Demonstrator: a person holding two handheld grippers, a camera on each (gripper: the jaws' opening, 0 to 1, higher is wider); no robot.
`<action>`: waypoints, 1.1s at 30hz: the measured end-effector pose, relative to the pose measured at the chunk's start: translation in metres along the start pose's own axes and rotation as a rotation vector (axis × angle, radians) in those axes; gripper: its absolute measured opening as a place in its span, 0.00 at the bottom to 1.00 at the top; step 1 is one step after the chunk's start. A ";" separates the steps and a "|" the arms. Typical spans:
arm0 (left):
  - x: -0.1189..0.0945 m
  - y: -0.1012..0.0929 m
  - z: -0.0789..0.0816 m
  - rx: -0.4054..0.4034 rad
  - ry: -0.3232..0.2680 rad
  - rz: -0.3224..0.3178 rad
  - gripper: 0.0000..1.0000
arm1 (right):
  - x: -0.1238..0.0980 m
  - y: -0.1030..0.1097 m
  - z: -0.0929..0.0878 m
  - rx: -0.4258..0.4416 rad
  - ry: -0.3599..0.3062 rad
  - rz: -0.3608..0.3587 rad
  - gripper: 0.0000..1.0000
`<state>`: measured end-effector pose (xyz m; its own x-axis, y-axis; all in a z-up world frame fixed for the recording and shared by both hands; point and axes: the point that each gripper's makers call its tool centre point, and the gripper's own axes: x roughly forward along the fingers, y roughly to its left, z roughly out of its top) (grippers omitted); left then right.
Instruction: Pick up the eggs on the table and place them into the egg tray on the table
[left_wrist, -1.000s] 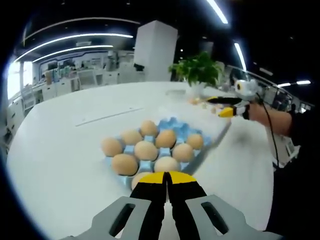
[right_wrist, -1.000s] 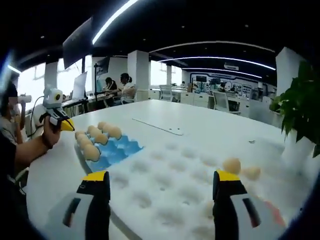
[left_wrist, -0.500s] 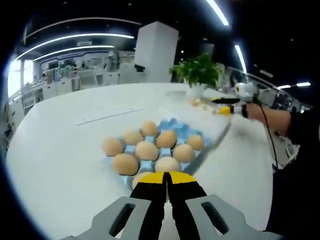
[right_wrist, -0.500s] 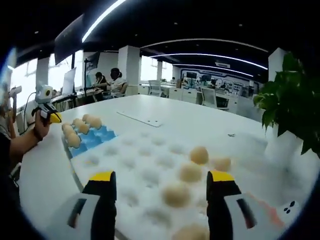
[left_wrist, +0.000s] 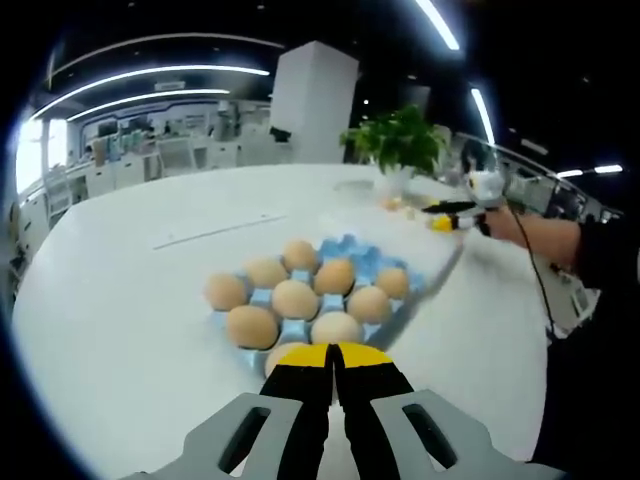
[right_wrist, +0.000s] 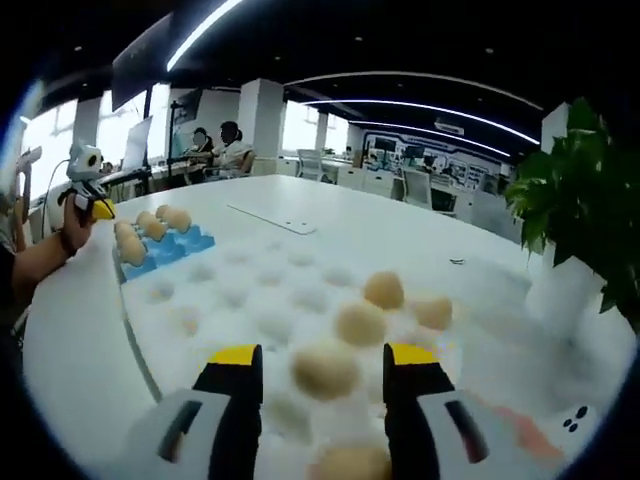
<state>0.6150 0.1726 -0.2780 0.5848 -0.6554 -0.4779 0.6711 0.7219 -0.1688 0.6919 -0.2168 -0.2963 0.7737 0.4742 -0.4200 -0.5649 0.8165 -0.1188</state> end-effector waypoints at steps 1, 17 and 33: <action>0.000 0.000 0.000 0.000 -0.001 0.001 0.01 | 0.000 0.000 -0.001 0.003 0.002 0.002 0.47; 0.002 -0.002 -0.001 0.003 0.007 -0.003 0.01 | 0.002 -0.001 -0.007 0.087 -0.030 0.059 0.35; 0.002 0.002 -0.004 0.007 0.022 0.004 0.01 | 0.006 0.008 -0.005 0.097 -0.071 0.154 0.29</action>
<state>0.6156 0.1731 -0.2828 0.5775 -0.6471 -0.4977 0.6718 0.7231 -0.1605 0.6905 -0.2091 -0.3041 0.7008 0.6151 -0.3613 -0.6504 0.7590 0.0305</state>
